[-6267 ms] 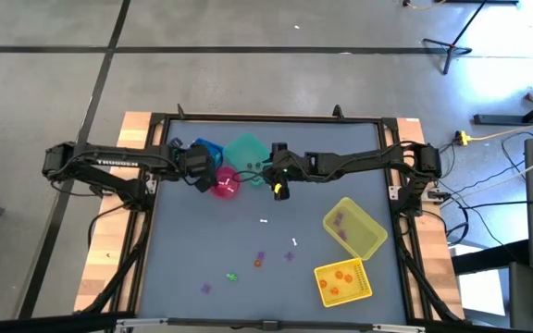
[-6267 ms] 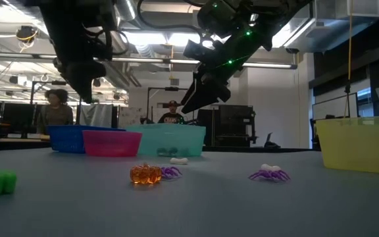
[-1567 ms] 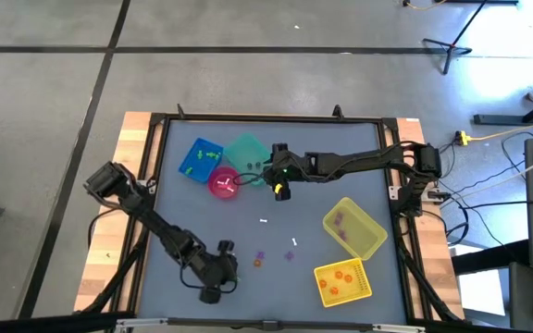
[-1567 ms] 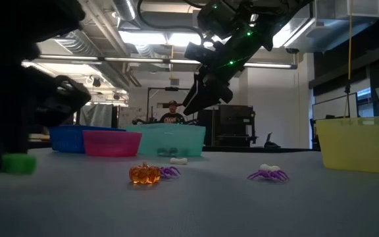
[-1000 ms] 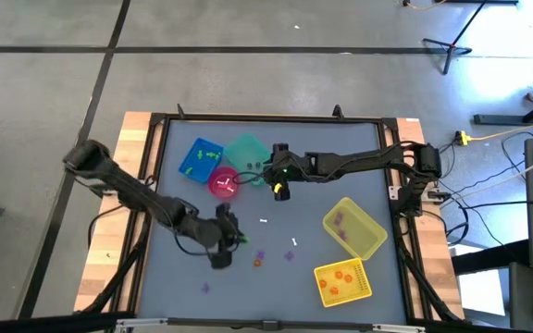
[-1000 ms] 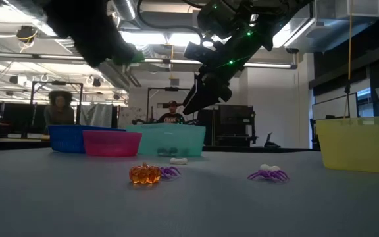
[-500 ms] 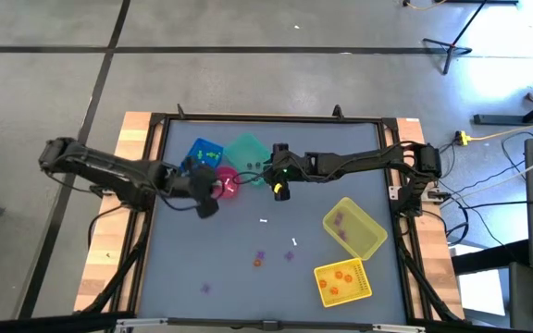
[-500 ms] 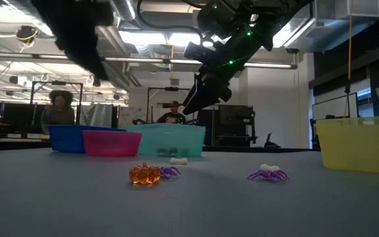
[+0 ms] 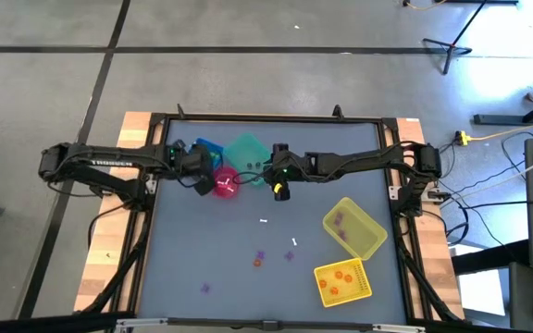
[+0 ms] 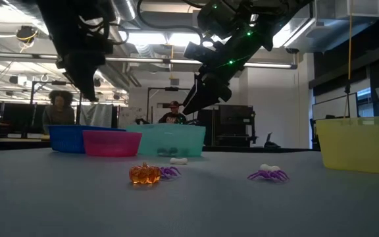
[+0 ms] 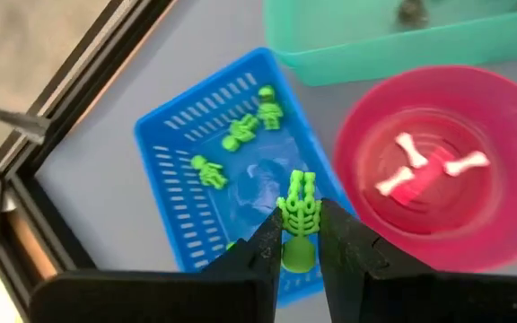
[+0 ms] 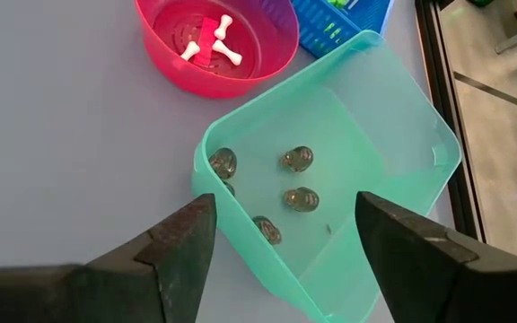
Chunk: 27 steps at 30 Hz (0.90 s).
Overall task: Sort Halloween decoration
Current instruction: Put the green skeleton toy into the blue bin, then put the white bone toy into the red bin
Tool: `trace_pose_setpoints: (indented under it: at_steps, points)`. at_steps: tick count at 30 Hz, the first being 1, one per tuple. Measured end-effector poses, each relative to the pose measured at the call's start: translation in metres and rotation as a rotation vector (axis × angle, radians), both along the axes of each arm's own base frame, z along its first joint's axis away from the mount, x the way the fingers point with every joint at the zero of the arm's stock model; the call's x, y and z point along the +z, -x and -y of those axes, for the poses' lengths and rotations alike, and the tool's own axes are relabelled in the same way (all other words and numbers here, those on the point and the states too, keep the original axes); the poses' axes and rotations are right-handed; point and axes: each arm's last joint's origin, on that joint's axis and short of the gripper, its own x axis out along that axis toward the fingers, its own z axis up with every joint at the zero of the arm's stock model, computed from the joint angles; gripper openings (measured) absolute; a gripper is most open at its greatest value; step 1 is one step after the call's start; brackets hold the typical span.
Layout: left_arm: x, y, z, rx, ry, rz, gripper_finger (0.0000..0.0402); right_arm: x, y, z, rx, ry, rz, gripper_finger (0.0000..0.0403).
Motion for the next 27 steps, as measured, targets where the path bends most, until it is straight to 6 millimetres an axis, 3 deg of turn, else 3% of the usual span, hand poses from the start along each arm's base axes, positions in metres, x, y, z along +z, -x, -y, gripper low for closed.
trace_pose_setpoints:
  at_steps: [13, 27]
  points:
    - [0.0, 0.004, -0.015, 0.082, -0.015, -0.002, 0.0046, 0.0, 0.0, 0.0, 0.0, 0.0, 0.0, 0.0266]
    - [0.0, 0.005, -0.018, 0.102, -0.011, 0.002, 0.013, 0.0, 0.0, 0.0, -0.004, -0.001, 0.001, 0.0266]
